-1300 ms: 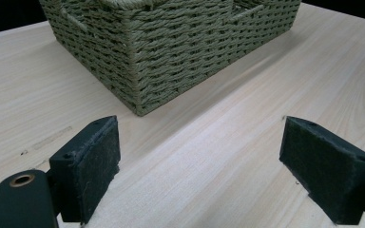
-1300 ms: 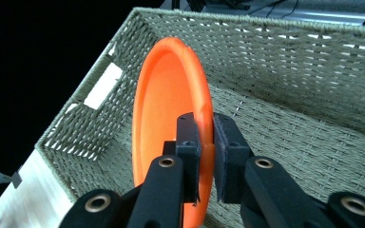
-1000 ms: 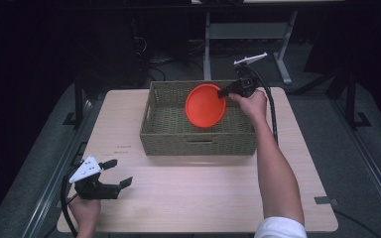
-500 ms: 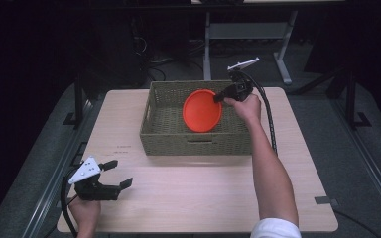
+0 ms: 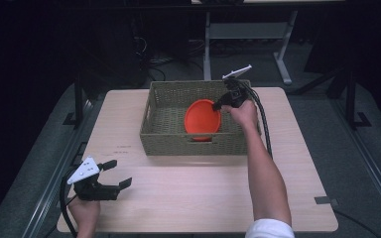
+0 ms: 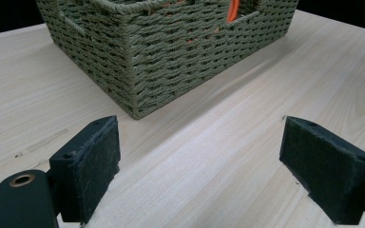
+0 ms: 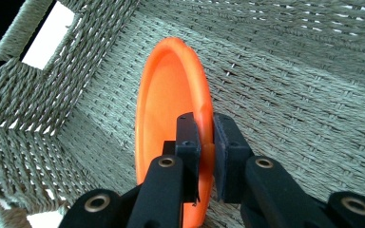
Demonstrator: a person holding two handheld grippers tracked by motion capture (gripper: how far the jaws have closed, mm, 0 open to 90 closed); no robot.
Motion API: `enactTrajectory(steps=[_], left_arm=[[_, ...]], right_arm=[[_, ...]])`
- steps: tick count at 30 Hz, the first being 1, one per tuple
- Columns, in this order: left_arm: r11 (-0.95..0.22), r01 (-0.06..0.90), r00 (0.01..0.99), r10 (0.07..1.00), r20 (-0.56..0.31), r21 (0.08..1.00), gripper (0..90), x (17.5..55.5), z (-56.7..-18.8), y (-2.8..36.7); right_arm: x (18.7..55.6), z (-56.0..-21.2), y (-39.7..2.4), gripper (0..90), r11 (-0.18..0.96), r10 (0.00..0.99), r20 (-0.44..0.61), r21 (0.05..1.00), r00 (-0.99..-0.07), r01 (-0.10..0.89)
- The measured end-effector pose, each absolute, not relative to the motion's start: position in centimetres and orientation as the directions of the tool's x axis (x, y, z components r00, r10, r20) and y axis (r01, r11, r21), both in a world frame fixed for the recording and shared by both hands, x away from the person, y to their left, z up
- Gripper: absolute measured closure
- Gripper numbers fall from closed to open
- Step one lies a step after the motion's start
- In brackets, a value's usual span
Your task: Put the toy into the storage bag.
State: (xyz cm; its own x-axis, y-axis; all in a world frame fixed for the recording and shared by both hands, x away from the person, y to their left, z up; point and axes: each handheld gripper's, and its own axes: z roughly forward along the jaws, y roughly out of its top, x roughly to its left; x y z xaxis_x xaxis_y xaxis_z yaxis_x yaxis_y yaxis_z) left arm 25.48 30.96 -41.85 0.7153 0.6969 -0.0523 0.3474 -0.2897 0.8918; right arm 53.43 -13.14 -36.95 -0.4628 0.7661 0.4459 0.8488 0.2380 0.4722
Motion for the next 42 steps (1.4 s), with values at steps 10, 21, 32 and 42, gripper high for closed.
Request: enactTrajectory(steps=[10,21,32,42], left_arm=[[-0.287,0.345,0.711,0.702,-0.048,0.894,12.7,25.3,-41.8,31.1],[-0.289,0.345,0.710,0.703,-0.047,0.893,12.6,25.3,-41.8,31.1],[-0.292,0.346,0.708,0.705,-0.044,0.892,12.6,25.3,-41.8,31.0],[-0.293,0.350,0.708,0.704,-0.047,0.890,12.7,25.4,-41.9,30.9]], right_arm=[[53.6,-37.9,-13.0,81.2,0.256,0.773,0.449,0.425,-0.448,0.868],[53.8,-38.5,-13.2,69.0,0.273,0.780,0.454,0.371,-0.430,0.887],[53.6,-39.3,-13.8,59.5,0.247,0.788,0.477,0.334,-0.390,0.909],[53.4,-39.0,-14.0,55.1,0.233,0.812,0.445,0.345,-0.377,0.909]])
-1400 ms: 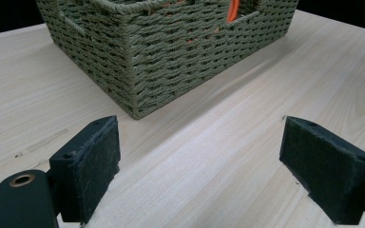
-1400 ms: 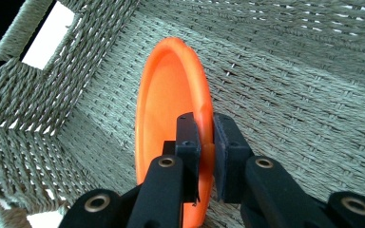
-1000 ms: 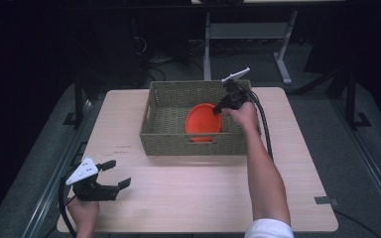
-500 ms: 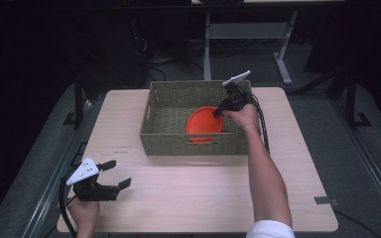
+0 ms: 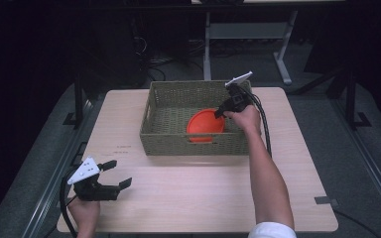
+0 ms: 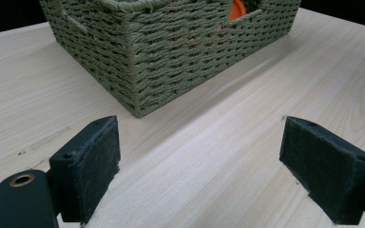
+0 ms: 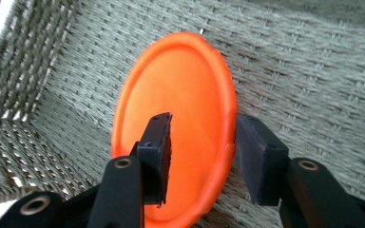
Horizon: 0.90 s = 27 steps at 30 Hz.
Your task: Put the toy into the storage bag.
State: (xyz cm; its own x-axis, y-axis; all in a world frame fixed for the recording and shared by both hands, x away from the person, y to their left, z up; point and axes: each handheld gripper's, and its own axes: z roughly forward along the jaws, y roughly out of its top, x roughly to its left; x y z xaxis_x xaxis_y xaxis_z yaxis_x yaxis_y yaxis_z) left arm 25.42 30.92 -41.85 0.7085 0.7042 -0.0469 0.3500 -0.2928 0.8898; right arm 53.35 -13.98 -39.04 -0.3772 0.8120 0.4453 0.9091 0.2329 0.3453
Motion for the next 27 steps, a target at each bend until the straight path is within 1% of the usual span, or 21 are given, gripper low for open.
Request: enactTrajectory(steps=[5,8,10,13,20,22,24,27], left_arm=[[-0.300,0.347,0.713,0.700,-0.042,0.888,12.6,25.4,-41.8,30.8],[-0.298,0.346,0.712,0.701,-0.042,0.890,12.6,25.4,-41.9,30.8],[-0.298,0.348,0.711,0.702,-0.042,0.889,12.7,25.4,-41.9,30.9],[-0.294,0.349,0.710,0.703,-0.047,0.890,12.6,25.4,-41.8,30.9],[-0.298,0.348,0.712,0.701,-0.044,0.889,12.6,25.5,-41.8,30.9],[-0.298,0.351,0.707,0.706,-0.043,0.888,12.7,25.4,-41.8,30.8],[-0.292,0.348,0.710,0.703,-0.046,0.891,12.6,25.4,-41.8,30.8],[-0.293,0.348,0.708,0.704,-0.045,0.890,12.6,25.3,-41.8,30.9]], right_arm=[[53.2,-38.9,-13.8,54.6,0.233,0.814,0.441,0.348,-0.378,0.908],[53.2,-38.8,-13.8,52.4,0.230,0.826,0.420,0.359,-0.376,0.905],[53.1,-38.6,-14.0,53.7,0.219,0.814,0.441,0.370,-0.378,0.903],[53.0,-38.3,-13.9,51.6,0.225,0.828,0.412,0.378,-0.381,0.898],[52.7,-37.7,-14.0,48.7,0.232,0.795,0.446,0.401,-0.410,0.886],[52.5,-37.6,-14.0,46.1,0.244,0.782,0.455,0.406,-0.426,0.881],[52.3,-37.4,-14.0,45.5,0.246,0.773,0.462,0.413,-0.435,0.877],[51.9,-37.0,-14.4,44.0,0.229,0.762,0.476,0.437,-0.439,0.870]])
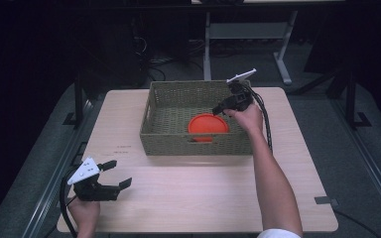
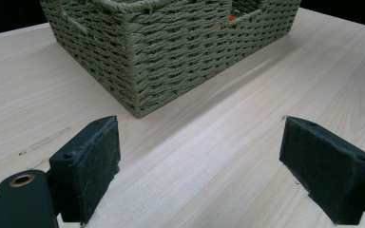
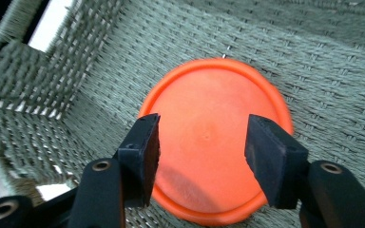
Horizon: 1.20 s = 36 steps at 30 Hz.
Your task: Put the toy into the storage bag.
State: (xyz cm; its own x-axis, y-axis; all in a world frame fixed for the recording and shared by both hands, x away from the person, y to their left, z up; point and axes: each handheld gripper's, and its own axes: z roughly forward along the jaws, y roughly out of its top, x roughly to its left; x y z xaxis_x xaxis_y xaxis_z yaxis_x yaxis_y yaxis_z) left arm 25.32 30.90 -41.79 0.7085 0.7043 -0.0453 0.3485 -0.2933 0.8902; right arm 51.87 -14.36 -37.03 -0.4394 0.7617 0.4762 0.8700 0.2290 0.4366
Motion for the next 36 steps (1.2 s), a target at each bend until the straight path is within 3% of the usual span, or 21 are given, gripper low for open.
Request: enactTrajectory(steps=[23,36], left_arm=[[-0.298,0.347,0.714,0.699,-0.044,0.889,12.7,25.3,-41.7,30.8],[-0.293,0.345,0.712,0.700,-0.046,0.892,12.6,25.3,-41.7,30.9]], right_arm=[[48.8,-35.0,-16.9,34.7,0.161,0.673,0.558,0.530,-0.485,0.832],[46.5,-34.0,-17.5,27.7,0.190,0.628,0.576,0.540,-0.524,0.820]])
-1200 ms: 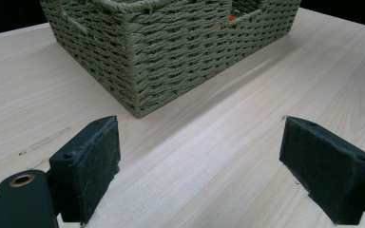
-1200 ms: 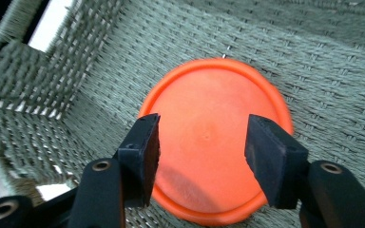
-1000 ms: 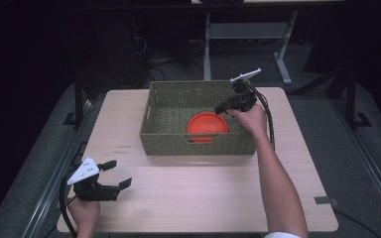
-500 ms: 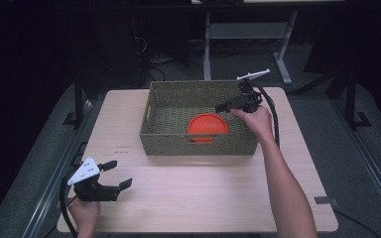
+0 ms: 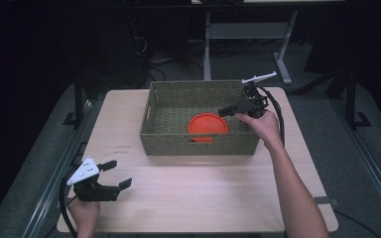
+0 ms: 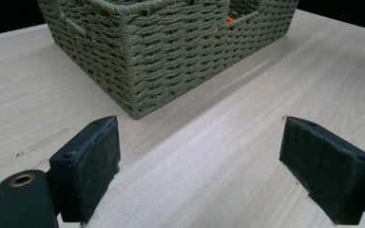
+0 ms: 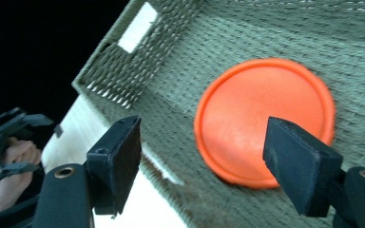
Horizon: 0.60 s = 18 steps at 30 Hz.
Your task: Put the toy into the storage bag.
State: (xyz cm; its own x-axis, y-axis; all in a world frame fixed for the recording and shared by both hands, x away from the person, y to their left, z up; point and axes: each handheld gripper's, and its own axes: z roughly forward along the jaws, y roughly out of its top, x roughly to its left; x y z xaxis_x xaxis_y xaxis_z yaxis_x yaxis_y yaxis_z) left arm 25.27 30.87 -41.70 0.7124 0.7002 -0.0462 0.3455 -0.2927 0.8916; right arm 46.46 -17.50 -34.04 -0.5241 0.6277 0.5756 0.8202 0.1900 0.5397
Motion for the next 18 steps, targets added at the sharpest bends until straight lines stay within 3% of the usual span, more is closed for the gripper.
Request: enactTrajectory(steps=[18], left_arm=[[-0.293,0.345,0.712,0.700,-0.045,0.892,12.6,25.3,-41.7,30.9]], right_arm=[[42.7,-32.9,-17.7,25.3,0.269,0.576,0.548,0.573,-0.606,0.774]])
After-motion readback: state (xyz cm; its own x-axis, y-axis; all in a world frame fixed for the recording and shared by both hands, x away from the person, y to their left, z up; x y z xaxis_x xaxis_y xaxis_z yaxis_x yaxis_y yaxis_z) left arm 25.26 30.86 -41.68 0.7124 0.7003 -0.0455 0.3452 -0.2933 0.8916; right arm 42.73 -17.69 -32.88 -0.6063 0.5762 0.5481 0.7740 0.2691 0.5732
